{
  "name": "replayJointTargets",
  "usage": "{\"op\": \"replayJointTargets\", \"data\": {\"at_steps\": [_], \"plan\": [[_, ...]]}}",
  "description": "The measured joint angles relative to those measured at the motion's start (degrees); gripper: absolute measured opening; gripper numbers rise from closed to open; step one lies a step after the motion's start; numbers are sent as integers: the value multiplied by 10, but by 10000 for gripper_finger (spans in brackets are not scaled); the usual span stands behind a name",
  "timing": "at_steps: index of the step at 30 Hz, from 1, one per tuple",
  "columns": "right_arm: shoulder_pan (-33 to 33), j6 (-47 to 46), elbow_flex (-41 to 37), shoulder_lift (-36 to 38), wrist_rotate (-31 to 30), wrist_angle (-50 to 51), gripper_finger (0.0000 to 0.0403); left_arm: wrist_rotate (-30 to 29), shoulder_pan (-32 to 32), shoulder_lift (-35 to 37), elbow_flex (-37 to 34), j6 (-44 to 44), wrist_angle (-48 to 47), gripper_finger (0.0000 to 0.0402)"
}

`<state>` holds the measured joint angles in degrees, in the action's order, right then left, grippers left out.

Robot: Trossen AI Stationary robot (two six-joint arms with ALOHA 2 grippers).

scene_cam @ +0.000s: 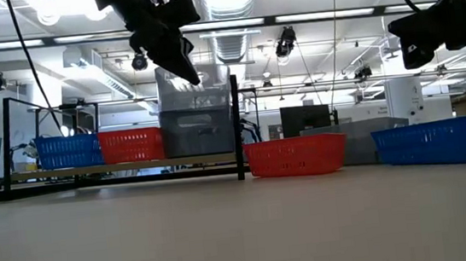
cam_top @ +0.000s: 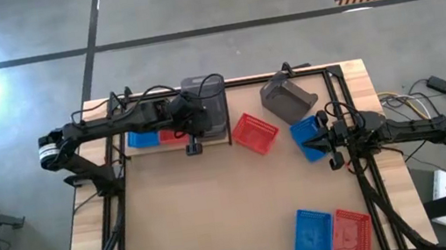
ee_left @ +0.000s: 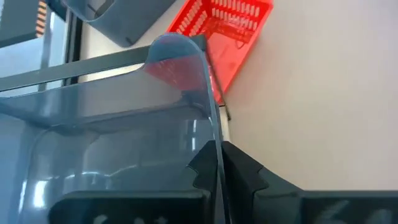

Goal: Stack baskets on shelf by color
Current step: Stack the bottom black bin on the black bin on the shelf, then stack the top red bin on the red bin on the shelf

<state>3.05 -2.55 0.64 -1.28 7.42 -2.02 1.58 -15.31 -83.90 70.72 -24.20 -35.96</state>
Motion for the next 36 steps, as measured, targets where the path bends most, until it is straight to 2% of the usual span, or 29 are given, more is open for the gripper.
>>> {"op": "replayJointTargets", "data": {"at_steps": [13,19,24,28,32,36], "plan": [[0,0,0,0,0,0,9,12,-1,3,-17,13,39,115],[0,0,0,0,0,0,9,-39,15,54,-5,48,40,127],[0,0,0,0,0,0,9,-40,75,102,-46,103,73,127],[0,0,0,0,0,0,9,-61,151,128,-156,126,242,127],[0,0,0,0,0,0,9,-82,219,122,-285,134,506,128],[0,0,0,0,0,0,9,-113,268,72,-387,149,770,128]]}}
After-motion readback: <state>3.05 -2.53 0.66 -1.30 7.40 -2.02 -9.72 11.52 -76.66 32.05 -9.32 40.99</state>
